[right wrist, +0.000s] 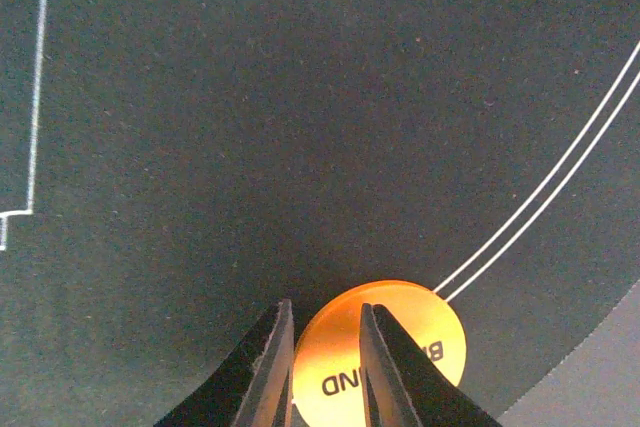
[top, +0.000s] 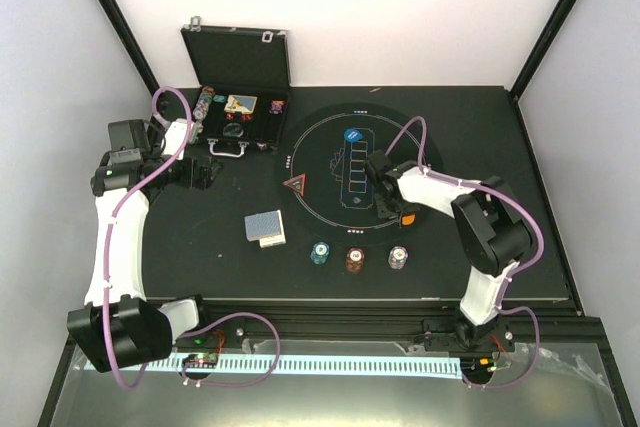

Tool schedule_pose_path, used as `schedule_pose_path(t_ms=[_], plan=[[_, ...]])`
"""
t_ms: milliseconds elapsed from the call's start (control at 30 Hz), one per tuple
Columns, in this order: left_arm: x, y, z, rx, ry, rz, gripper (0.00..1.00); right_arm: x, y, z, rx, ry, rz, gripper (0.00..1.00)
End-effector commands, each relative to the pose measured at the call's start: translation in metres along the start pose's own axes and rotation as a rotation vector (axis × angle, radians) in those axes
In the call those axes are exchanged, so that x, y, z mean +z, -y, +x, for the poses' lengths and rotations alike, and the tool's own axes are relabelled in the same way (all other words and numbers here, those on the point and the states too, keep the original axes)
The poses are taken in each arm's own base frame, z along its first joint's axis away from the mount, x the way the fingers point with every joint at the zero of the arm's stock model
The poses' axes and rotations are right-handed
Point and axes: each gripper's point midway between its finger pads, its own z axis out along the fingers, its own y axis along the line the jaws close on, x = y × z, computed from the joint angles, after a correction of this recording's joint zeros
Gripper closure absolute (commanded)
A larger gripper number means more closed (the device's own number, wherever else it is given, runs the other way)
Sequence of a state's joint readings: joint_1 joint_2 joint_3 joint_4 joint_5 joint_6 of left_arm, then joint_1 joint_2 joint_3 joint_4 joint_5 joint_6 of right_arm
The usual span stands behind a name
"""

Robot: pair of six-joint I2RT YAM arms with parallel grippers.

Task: Distribute texas hold em gaming equipment

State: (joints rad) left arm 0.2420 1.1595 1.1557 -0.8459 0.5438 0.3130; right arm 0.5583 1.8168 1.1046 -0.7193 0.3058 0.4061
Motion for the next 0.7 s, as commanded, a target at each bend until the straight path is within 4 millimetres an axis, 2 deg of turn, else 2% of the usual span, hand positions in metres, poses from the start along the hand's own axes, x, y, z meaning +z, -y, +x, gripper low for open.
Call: schedule_pose_path(t_ms=[0,100,200,367,533,667], plan=[[-0.008,-0.001,-0.009,0.012,0.013,-0.011,0.01,-0.03,-0.002,-0.021,0.001,0.089,-0.015,0.76],[-0.01,-0.001,-0.009,0.013,0.014,-0.017,0.01,-0.067,-0.016,-0.025,-0.028,0.154,-0.058,0.64],[-0.012,-0.002,-0.009,0.012,0.014,-0.032,0.01,-0.102,-0.038,-0.023,-0.065,0.206,-0.136,0.46],[-0.013,-0.008,-0.008,0.003,0.004,-0.065,0.01,-0.145,-0.091,-0.002,-0.172,0.228,-0.31,0.25],[-0.014,-0.009,-0.004,0.008,-0.013,-0.075,0.01,-0.16,-0.142,0.028,-0.304,0.183,-0.443,0.15],[-0.017,-0.01,-0.003,0.012,-0.025,-0.089,0.01,-0.149,-0.161,0.041,-0.362,0.135,-0.445,0.14]])
